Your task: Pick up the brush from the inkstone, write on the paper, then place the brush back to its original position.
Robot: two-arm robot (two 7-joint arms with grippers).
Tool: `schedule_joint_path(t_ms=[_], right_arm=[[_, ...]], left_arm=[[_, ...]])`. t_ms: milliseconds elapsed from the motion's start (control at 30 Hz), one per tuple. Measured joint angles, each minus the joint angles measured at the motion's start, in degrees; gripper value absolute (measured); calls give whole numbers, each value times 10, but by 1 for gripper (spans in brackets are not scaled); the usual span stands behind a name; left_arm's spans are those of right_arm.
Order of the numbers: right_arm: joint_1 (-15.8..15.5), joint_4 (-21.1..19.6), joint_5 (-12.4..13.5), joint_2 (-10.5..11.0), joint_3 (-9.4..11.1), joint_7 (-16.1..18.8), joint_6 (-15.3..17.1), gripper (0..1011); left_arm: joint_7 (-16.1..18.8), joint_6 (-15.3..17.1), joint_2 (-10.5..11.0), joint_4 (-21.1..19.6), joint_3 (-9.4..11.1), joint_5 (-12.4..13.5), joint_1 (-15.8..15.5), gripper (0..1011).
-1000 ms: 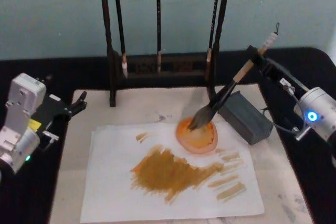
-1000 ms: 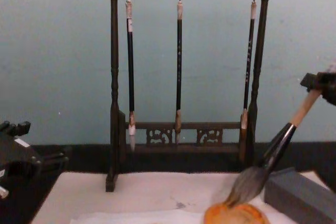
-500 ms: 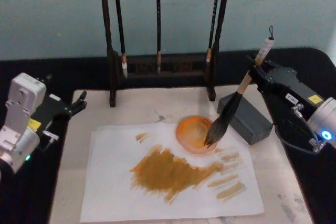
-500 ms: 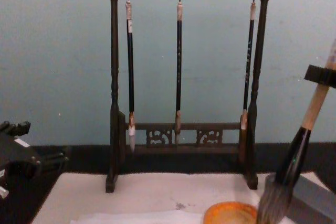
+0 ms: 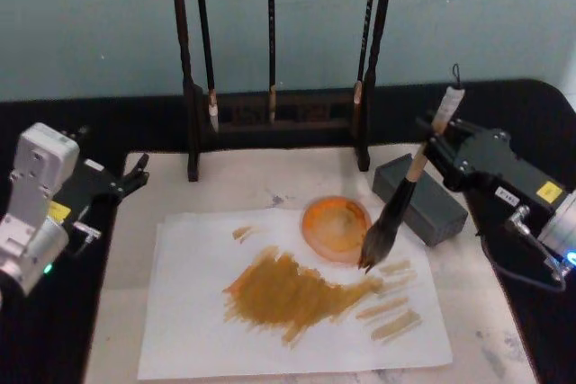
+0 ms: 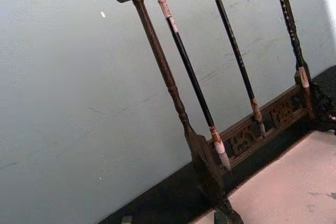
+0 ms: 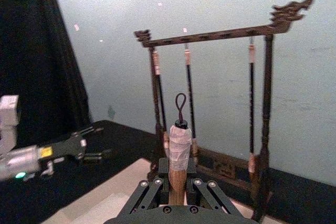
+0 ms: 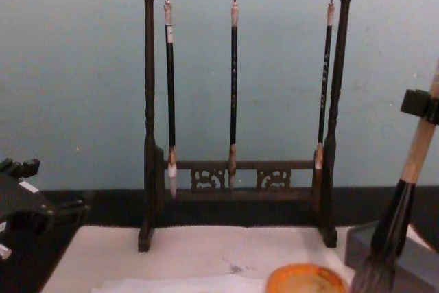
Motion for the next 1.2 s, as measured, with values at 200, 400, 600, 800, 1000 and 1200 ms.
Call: schedule_joint_path(t_ms=[200, 400, 600, 800, 1000, 1200], right_arm=[[-7, -7, -17, 5, 0, 20, -4, 173], [-8, -11, -38, 6, -5, 33, -4, 173], [-5, -17, -60, 1, -16, 49, -4, 173], [-1, -21, -82, -6, -25, 61, 0, 173], [3, -21, -95, -17, -34, 73, 4, 173], [8, -21, -106, -25, -44, 85, 5, 173]], left_arm=[[0, 0, 0, 0, 0, 0, 0, 1010], [0, 0, 0, 0, 0, 0, 0, 1009], [0, 0, 0, 0, 0, 0, 0, 1010], [0, 0, 0, 0, 0, 0, 0, 1010], [0, 0, 0, 0, 0, 0, 0, 1009], [0, 0, 0, 0, 0, 0, 0, 1010]])
